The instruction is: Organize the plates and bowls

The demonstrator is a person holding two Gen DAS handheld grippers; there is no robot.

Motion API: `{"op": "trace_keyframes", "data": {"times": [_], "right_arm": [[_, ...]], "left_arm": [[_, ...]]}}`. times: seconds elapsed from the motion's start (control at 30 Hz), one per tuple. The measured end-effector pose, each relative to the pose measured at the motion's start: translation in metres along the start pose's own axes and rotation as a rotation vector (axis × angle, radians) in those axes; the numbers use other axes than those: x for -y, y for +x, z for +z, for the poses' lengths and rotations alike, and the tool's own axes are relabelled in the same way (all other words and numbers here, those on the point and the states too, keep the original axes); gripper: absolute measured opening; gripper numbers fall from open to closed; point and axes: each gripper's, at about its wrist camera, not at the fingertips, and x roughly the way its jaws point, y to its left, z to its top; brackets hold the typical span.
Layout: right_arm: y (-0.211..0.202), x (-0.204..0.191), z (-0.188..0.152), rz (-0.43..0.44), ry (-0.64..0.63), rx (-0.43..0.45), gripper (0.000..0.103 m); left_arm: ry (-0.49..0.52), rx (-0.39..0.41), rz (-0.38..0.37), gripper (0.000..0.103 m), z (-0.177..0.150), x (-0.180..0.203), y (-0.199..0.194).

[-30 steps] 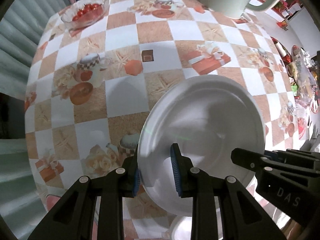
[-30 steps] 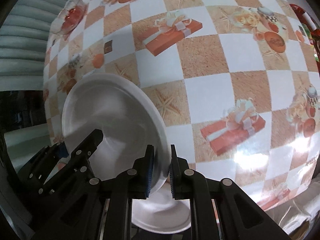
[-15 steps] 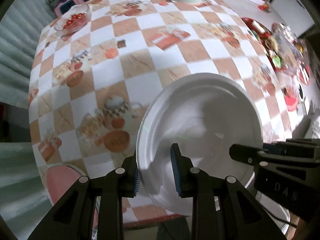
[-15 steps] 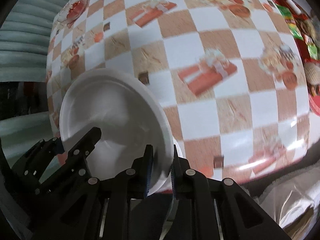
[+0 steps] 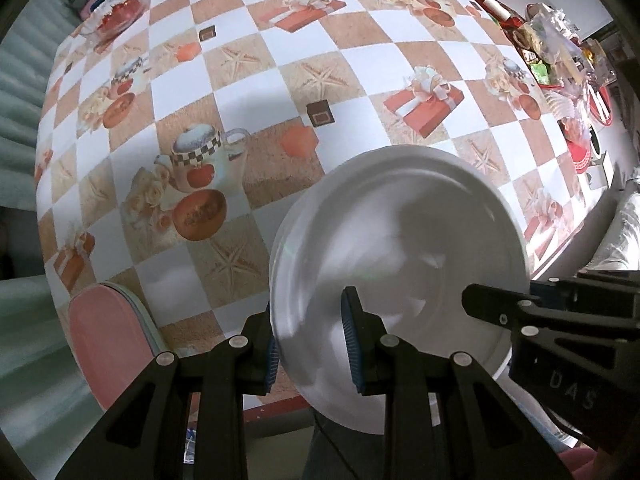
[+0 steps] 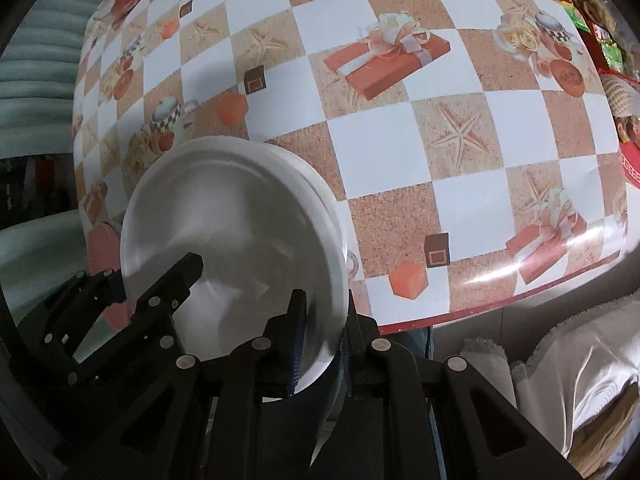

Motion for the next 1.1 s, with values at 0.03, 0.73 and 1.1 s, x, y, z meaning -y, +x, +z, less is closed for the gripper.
{"op": "trace_keyframes", "data": {"times": [0.03,0.73,1.1], "right_arm": [[0.0,-0.001,0.0,-0.006,-0.002,0.001,0.017],[-0.009,0.008,0.014,-0.013,0.012,0.057,0.099],[-0.008,0.011,0.004,-0.058,0.006,0.048,0.099]], "left_arm": [[0.001,-0.005,-0.001,0.029,-0.001,0.0,0.001],[0.014,0.031,0.004,0.079,-0.01,-0.02,-0.01],[-0.066,-0.019,-0.028,0.08,-0.026,-0.044,-0.009]]}}
